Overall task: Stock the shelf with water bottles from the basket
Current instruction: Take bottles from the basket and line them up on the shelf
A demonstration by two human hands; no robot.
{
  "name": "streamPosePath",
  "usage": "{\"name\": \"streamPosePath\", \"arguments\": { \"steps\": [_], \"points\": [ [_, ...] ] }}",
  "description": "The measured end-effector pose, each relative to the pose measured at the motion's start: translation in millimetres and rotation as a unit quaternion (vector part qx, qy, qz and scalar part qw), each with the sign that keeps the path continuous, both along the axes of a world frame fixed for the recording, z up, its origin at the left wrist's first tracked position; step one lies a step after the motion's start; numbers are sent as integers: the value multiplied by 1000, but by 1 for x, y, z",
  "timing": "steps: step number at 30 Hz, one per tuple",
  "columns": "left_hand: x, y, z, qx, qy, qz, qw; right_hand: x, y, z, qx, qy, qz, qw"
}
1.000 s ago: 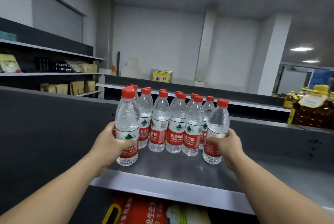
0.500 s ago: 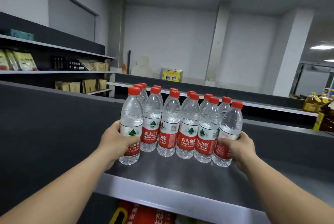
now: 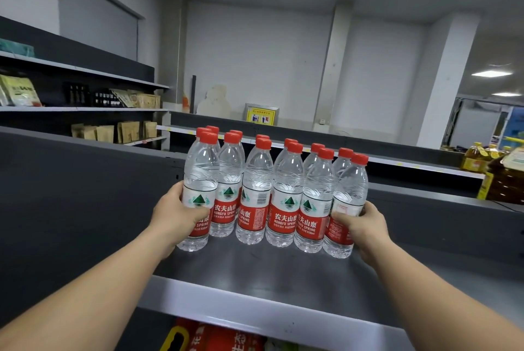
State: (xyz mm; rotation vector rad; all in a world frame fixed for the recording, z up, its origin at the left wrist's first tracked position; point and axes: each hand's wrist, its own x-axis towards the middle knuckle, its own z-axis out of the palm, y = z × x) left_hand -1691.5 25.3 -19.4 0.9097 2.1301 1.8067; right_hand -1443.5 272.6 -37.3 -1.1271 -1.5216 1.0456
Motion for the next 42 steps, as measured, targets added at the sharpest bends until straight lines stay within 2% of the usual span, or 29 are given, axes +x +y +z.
{"name": "streamPosePath", "arguments": {
  "steps": [12,16,29,37,42],
  "points": [
    [-4,3,1,-12,19,9,1000,0,5,-2,3,-26,-6,1000],
    [-10,1,3,-25,39,23,999,2,8,-2,-1,-26,7,1000],
    [-24,-5,5,-40,29,16,999,5,-4,1,-4,-4,33,999],
    [-24,-9,9,-53,25,-8,998,4,-14,3,-6,-29,26,999],
    [-19,-13,5,-63,38,-19,997,3,-23,1,-18,-79,31,996]
  ]
}}
